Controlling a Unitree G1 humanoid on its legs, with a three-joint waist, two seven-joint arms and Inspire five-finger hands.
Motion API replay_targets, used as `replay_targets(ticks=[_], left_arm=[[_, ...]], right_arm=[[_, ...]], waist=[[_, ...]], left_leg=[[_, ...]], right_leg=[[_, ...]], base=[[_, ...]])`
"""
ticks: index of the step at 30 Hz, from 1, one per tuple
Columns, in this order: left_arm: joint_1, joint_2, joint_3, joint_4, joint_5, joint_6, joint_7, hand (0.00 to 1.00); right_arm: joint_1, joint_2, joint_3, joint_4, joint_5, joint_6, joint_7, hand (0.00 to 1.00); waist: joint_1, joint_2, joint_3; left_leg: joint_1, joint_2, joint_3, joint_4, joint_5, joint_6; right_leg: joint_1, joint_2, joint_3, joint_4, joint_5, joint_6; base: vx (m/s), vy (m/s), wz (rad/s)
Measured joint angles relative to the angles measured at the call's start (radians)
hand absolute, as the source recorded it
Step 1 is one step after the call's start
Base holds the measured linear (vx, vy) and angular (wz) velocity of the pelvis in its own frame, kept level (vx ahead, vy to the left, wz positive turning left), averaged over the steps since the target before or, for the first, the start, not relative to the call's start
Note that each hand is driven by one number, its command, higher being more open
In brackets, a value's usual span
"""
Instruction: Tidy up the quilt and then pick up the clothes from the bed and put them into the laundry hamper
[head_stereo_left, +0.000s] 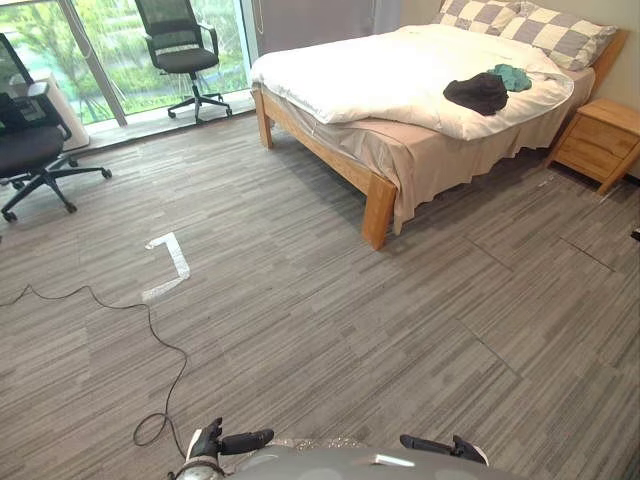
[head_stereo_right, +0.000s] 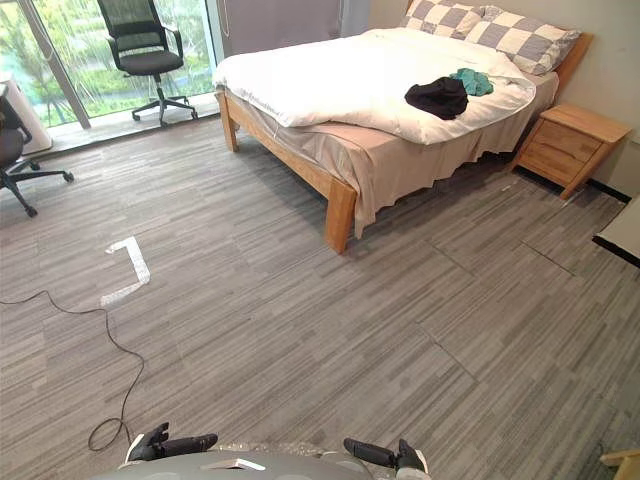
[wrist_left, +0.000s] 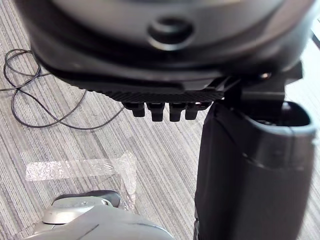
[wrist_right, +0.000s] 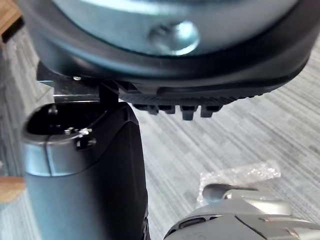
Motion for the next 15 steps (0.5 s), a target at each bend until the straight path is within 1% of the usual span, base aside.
replay_targets(ticks=[1,3,4,6,7,8,9,14,15], left_arm=[[-0.019,0.004,0.003,0.025,0.021,-0.002,0.005,1.0],[-0.025,0.004,0.002,0.036,0.035,-0.003,0.012,1.0],[-0.028,0.004,-0.003,0.044,0.037,-0.004,0.015,1.0],[-0.03,0.004,-0.004,0.054,0.036,-0.005,0.019,1.0],[-0.035,0.004,-0.004,0.059,0.036,-0.005,0.023,1.0],[-0.036,0.004,-0.005,0.06,0.036,-0.005,0.023,1.0],[-0.04,0.004,-0.005,0.06,0.035,-0.005,0.023,1.0],[-0.049,0.008,-0.005,0.076,0.036,-0.004,0.021,1.0],[-0.05,0.009,-0.005,0.077,0.036,-0.004,0.021,1.0]], right_arm=[[-0.008,0.011,-0.038,0.017,0.005,0.001,-0.003,1.0],[-0.008,0.012,-0.043,0.018,0.006,0.002,-0.005,1.0],[-0.008,0.012,-0.048,0.026,0.006,0.0,-0.006,1.0],[-0.01,0.012,-0.055,0.033,0.004,-0.002,-0.006,1.0],[-0.011,0.013,-0.056,0.033,0.003,-0.003,-0.008,1.0],[-0.011,0.013,-0.056,0.034,0.002,-0.002,-0.01,1.0],[-0.013,0.013,-0.056,0.034,0.0,-0.002,-0.012,1.0],[-0.017,0.017,-0.056,0.035,-0.001,-0.002,-0.02,1.0],[-0.018,0.017,-0.056,0.035,-0.001,-0.002,-0.02,1.0]], waist=[[0.006,-0.001,0.017],[0.004,-0.008,0.018],[0.001,-0.007,0.017],[-0.001,-0.014,0.023],[-0.001,-0.009,0.026],[0.0,-0.014,0.028],[0.002,-0.009,0.033],[0.005,-0.015,0.039],[0.005,-0.015,0.041]], left_leg=[[0.038,-0.008,0.01,-0.043,0.014,-0.001],[0.064,-0.014,0.009,-0.073,0.023,0.0],[0.083,-0.019,0.004,-0.101,0.033,0.002],[0.108,-0.026,-0.005,-0.141,0.051,0.009],[0.128,-0.032,-0.01,-0.17,0.065,0.013],[0.133,-0.033,-0.011,-0.179,0.068,0.015],[0.145,-0.035,-0.011,-0.191,0.071,0.015],[0.173,-0.04,-0.004,-0.215,0.071,0.014],[0.178,-0.041,0.0,-0.22,0.07,0.014]], right_leg=[[0.028,-0.009,-0.013,-0.027,0.035,0.002],[0.046,-0.012,-0.016,-0.04,0.04,-0.001],[0.055,-0.016,-0.023,-0.043,0.04,-0.001],[0.072,-0.021,-0.036,-0.057,0.042,0.001],[0.084,-0.024,-0.042,-0.066,0.043,0.003],[0.085,-0.025,-0.044,-0.07,0.043,0.003],[0.095,-0.026,-0.045,-0.078,0.045,0.008],[0.115,-0.028,-0.045,-0.091,0.048,0.035],[0.116,-0.03,-0.045,-0.091,0.046,0.044]], base=[[0.03,0.043,-0.12],[0.07,0.047,-0.02],[0.1,0.056,0.14],[0.1,0.067,0.18],[0.09,0.065,0.14],[0.1,0.076,0.11],[0.08,0.066,0.0],[0.03,0.031,-0.03],[0.0,0.024,-0.06]])
